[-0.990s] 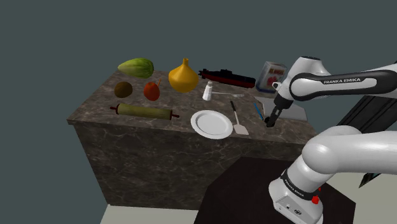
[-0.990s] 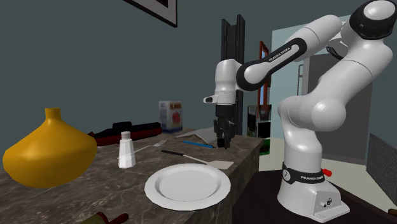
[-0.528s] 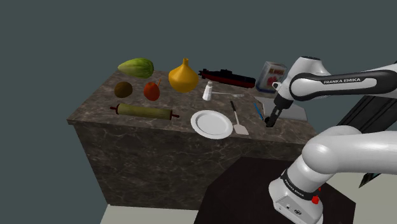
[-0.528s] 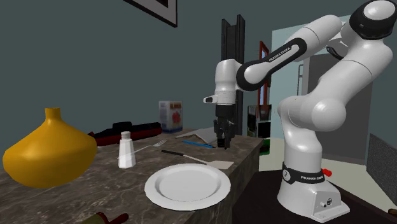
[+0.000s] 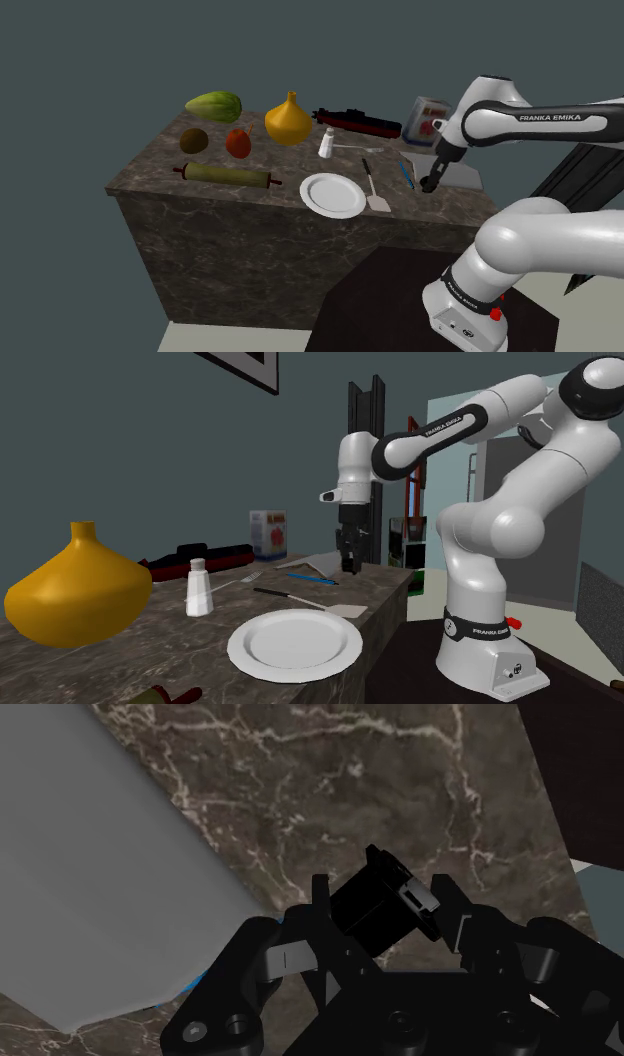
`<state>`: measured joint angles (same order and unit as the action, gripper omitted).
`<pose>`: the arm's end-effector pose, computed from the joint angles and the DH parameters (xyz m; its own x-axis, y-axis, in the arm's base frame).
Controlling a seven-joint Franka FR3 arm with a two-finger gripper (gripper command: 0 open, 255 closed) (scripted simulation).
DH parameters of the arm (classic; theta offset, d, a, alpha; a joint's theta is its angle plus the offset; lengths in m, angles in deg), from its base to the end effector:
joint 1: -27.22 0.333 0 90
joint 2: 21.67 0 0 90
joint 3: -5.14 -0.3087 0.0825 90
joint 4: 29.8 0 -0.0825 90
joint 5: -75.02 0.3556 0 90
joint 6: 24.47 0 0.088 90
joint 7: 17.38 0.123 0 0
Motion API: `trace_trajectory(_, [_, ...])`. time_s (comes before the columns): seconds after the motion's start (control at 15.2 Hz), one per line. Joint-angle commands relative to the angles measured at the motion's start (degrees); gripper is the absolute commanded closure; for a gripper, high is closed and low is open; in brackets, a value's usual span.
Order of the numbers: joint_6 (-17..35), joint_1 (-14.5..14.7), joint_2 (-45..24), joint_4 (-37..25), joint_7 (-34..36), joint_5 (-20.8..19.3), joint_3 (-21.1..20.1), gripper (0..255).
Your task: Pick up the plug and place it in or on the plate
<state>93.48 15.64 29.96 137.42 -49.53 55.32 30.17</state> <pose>0.2152 -0.1557 0.3714 0.9714 0.2348 0.0366 0.2355 -0.9718 -0.0154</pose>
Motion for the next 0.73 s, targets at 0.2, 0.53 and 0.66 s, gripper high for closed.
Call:
trace_trajectory(0.2, [-4.8,0.4,2.0,-2.8,0.0,1.4,-1.4,255])
trace_trajectory(0.53, [-9.1,1.0,3.2,-6.0,0.0,2.7,-2.7,255])
trace_trajectory(0.66, [-9.1,2.2,2.9,-6.3,1.5,3.9,-4.2,255])
